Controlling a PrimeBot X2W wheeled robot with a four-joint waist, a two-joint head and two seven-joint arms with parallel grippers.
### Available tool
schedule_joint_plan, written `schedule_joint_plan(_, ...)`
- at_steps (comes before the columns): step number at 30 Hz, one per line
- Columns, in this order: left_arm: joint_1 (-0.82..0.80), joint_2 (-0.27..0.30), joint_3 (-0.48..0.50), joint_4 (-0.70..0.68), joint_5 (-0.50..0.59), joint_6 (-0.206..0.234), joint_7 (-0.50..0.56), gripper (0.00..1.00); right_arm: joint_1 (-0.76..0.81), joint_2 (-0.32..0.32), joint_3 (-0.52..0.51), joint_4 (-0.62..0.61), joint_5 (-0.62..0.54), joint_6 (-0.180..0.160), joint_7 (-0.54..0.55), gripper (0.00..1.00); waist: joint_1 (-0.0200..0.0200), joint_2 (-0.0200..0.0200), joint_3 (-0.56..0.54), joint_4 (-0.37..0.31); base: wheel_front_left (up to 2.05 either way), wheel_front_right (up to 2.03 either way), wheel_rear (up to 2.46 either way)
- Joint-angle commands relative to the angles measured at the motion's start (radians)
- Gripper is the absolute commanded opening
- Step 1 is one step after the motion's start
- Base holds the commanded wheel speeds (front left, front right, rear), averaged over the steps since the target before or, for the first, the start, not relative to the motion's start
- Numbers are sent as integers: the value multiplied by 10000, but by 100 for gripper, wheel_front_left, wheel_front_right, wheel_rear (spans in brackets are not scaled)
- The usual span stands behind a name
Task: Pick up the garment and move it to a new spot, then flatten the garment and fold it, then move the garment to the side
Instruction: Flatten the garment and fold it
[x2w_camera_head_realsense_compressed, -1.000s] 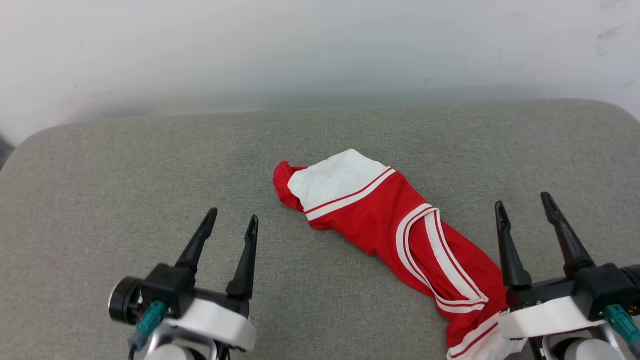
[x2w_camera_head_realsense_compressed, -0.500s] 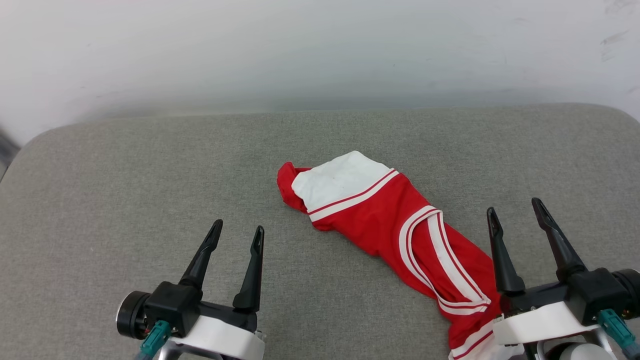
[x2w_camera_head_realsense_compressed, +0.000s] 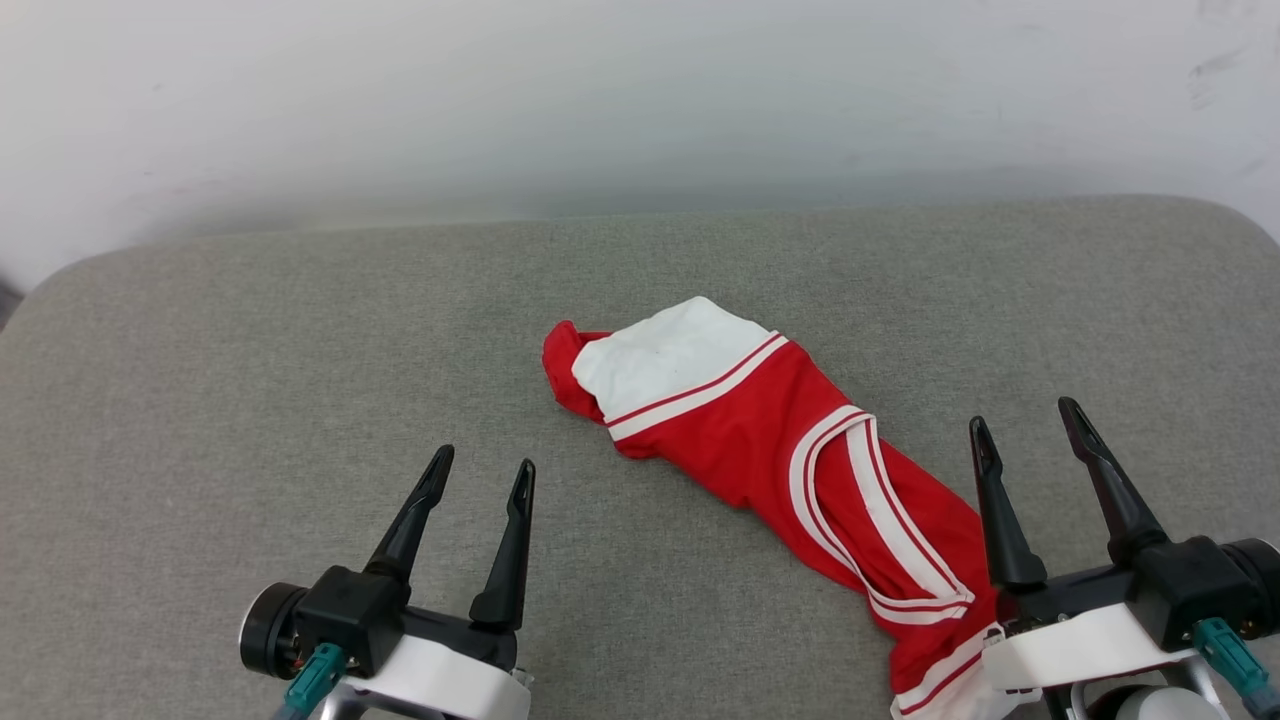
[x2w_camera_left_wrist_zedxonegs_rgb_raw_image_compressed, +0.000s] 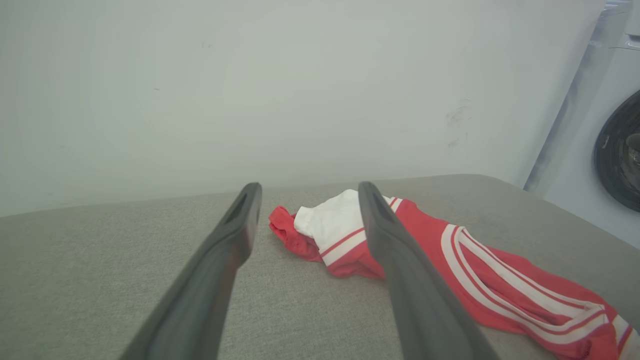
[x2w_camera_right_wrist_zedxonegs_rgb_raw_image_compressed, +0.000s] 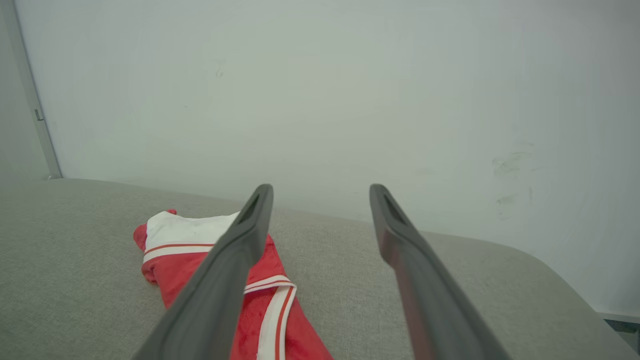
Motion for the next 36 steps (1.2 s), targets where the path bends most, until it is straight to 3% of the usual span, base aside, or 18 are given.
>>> schedule_joint_plan(1, 39, -38, 79, 40, 104, -90, -26, 100, -18, 19, 19, 15, 108, -7, -17, 100, 0, -1, 49, -65, 0, 0, 0)
schedule_joint_plan(10, -1098, 117, -365, 388, -441, -484, 365, 100, -296, 19, 109, -91, 38, -7, -17, 100, 0, -1, 555, -491, 0, 0, 0)
schedule_joint_plan(11, -1800, 387, -711, 595, -687, -538, 1242, 100, -362, 19, 124, -97, 18, -7, -17, 100, 0, -1, 739, -630, 0, 0, 0)
schedule_joint_plan(12, -1800, 387, -711, 595, -687, -538, 1242, 100, -362, 19, 124, -97, 18, -7, -17, 100, 0, -1, 739, -630, 0, 0, 0)
schedule_joint_plan(16, -3846, 1012, -1486, 919, -1448, -583, 3524, 100, -627, 19, 206, -142, 99, -5, -17, 100, 0, -1, 1241, -982, 0, 0, 0)
schedule_joint_plan(22, -7073, 2091, -3138, 1986, -3300, -585, 7209, 100, -985, 21, 354, -136, 248, -7, -17, 100, 0, -1, 1987, -1630, 0, 0, 0)
schedule_joint_plan(28, -8997, 2672, -4410, 3191, -5203, -587, 10369, 100, -1254, 21, 538, -67, 535, -7, -17, 100, 0, -1, 2469, -2266, 0, 0, 0)
schedule_joint_plan(32, -9514, 2926, -5038, 3665, -6026, -588, 11657, 100, -1310, 20, 597, -30, 670, -7, -17, 100, 0, -1, 2691, -2543, 0, 0, 0)
schedule_joint_plan(36, -9725, 3142, -5480, 3999, -6257, -589, 12016, 100, -1397, 21, 670, -10, 724, -7, -17, 100, 0, -1, 2862, -2710, 0, 0, 0)
